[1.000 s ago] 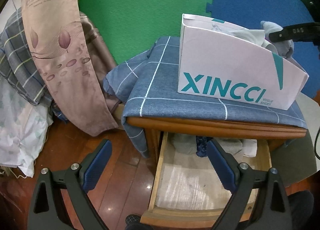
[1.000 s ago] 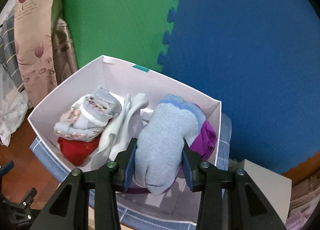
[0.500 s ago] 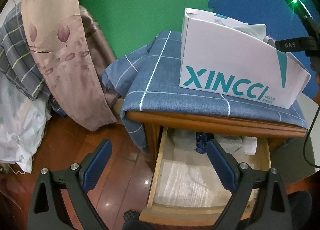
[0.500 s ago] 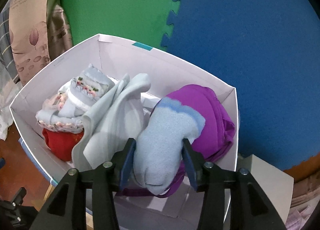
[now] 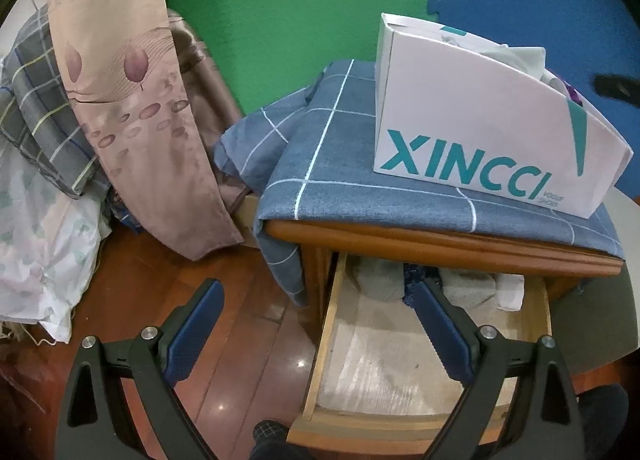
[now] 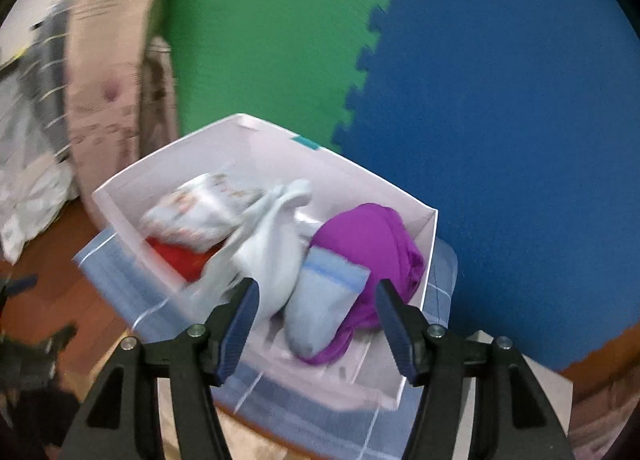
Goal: Take underwear out of drawer
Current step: 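Grasp the hexagon-print cloth in the drawer with the right tool while the left tool approaches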
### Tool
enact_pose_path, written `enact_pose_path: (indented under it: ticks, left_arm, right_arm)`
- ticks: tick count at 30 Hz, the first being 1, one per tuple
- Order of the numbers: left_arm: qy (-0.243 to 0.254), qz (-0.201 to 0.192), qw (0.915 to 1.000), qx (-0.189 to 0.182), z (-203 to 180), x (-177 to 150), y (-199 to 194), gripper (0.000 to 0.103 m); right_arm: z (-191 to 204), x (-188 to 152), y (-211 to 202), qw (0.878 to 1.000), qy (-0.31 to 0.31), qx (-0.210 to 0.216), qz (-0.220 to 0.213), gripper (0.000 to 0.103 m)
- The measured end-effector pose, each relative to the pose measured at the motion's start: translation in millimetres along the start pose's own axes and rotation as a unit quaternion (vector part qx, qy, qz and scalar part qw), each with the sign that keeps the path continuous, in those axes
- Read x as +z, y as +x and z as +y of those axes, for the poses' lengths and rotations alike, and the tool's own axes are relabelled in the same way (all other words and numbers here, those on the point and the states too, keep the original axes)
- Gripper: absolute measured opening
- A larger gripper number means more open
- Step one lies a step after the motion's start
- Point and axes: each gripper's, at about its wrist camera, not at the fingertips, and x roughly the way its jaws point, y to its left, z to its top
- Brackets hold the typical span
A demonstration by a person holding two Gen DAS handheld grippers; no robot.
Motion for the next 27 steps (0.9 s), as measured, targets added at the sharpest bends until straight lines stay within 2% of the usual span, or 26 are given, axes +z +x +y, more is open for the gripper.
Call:
enact_pose_path:
  ticks: [5,10,14,18,23,27]
  left_arm:
    - [-0.005,0.001,0.9999,0.009,3.2,0.1,0.2,0.094]
    - [-0.021,0.010,0.9996,0.017,10.6,0.4,3.1,0.094]
    - [-0.034,0.018,0.9991,0.019,16.4,0.1,5.9,0.094]
    - [-0.038,0.025,0.9987,0.022,18.6,-0.6,9.5,0.094]
    - [-0.039,0.036,0.9983,0.026,20.2,-0.6,14.6,0.094]
    - [-0.039,0.042,0.9980,0.024,20.8,-0.4,17.6,0.094]
  right_arm:
    - [41.5,-56.4,-45.4,0.995,-0.090,0.031,-0.024,0.062]
    - [95.9,-128.0,-49.4,0.977,-0.193,0.090,0.009,0.062]
    - [121.5,-164.4,-19.5,0.968,-0.220,0.113,0.052,0.062]
    - [134.0,-181.9,25.2,0.963,-0.227,0.120,0.083,0.062]
    - [144.1,-194.2,85.8,0.961,-0.238,0.104,0.097,0.062]
    - [158.0,-205.8,118.9,0.954,-0.278,0.075,0.083,0.062]
